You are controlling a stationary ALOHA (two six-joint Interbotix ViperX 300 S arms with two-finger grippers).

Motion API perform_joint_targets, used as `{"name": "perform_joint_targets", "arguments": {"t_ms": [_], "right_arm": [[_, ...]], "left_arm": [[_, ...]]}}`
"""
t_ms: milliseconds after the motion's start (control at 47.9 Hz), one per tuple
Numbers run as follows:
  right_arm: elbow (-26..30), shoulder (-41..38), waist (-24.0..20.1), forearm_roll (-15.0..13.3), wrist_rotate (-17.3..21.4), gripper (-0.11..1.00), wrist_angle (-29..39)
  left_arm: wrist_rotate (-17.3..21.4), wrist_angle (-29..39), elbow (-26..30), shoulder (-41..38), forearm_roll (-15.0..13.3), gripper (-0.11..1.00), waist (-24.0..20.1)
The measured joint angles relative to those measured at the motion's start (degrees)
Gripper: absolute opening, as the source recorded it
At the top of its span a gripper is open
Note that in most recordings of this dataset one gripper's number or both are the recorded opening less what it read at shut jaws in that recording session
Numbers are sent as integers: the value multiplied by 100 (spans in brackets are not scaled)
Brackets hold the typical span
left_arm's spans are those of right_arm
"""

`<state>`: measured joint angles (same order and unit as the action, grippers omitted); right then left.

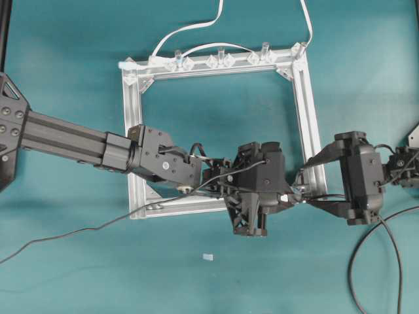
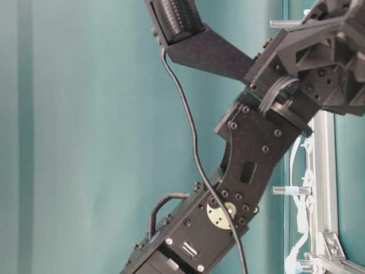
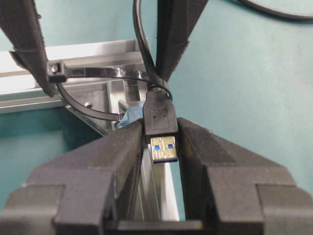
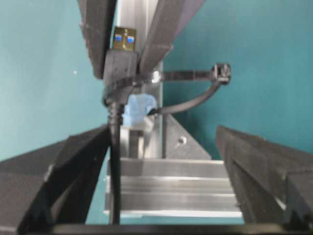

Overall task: Insert the wire through the string loop located on the right side.
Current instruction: 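Pull the cable leftward through the loop with the left gripper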

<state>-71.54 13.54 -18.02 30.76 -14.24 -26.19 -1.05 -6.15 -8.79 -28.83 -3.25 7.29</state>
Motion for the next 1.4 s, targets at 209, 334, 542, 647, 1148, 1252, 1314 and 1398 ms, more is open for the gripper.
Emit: {"name": "perform_joint_targets", "arguments": {"t_ms": [209, 334, 542, 647, 1148, 1252, 1314, 1398], "right_arm": [[0, 35, 0, 0, 0, 99, 105], [-35, 167, 0, 0, 0, 99, 220], [-123, 352, 0, 0, 0, 99, 343], [-132, 387, 0, 0, 0, 99, 360], [-132, 422, 0, -9, 0, 99, 466], [-132, 422, 0, 0, 0, 99, 466], [-123, 422, 0, 0, 0, 99, 483], [-132, 422, 0, 0, 0, 99, 492]], "left_arm": [[9, 158, -18, 62, 9, 22, 9], [0, 431, -237, 290, 0, 22, 18], [9, 563, -835, 800, 9, 22, 26], [0, 571, -1151, 1028, 9, 22, 26], [-18, 844, -2294, 2083, 0, 22, 18], [-18, 976, -2514, 2303, 9, 22, 26], [-18, 1072, -2654, 2470, 0, 22, 18], [-18, 1222, -2830, 2681, 0, 22, 18]]}}
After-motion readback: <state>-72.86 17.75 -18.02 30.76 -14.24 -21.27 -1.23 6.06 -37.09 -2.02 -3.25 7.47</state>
